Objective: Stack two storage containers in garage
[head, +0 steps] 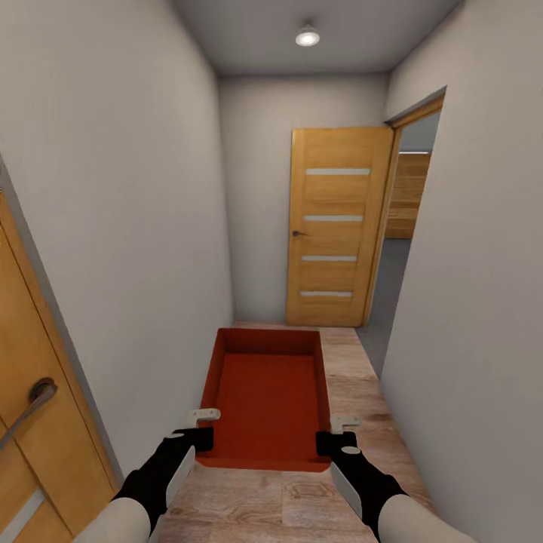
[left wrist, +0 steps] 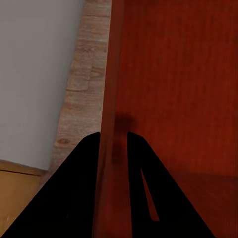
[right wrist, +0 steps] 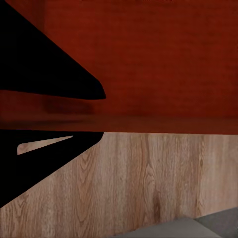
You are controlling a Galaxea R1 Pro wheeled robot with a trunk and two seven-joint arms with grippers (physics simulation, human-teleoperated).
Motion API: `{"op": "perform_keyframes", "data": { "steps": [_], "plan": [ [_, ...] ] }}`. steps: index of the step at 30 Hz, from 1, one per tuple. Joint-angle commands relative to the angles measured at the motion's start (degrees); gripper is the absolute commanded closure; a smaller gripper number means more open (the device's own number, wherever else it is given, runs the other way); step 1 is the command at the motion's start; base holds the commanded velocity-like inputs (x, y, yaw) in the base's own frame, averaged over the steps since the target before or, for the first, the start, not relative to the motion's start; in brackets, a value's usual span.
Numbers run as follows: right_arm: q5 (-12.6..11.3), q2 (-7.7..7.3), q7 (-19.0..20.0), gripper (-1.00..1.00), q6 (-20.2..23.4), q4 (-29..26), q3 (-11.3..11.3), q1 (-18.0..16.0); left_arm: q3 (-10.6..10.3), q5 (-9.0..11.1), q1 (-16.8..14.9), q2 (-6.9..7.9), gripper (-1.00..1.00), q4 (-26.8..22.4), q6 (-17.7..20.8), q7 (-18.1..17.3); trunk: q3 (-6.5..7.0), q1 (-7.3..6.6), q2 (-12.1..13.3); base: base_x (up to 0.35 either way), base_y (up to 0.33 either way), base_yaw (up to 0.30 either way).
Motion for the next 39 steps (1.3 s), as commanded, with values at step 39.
{"op": "perform_keyframes", "data": {
  "steps": [39],
  "plan": [
    [0.13,-0.63,0.03,1.0,-1.31,-0.44,-0.62,-0.04,0.1,0.5,0.01,0.23,1.0,-0.1,0.31,0.5,-0.02,0.01,-0.07,0.139,0.0,0.0]
  ]
}}
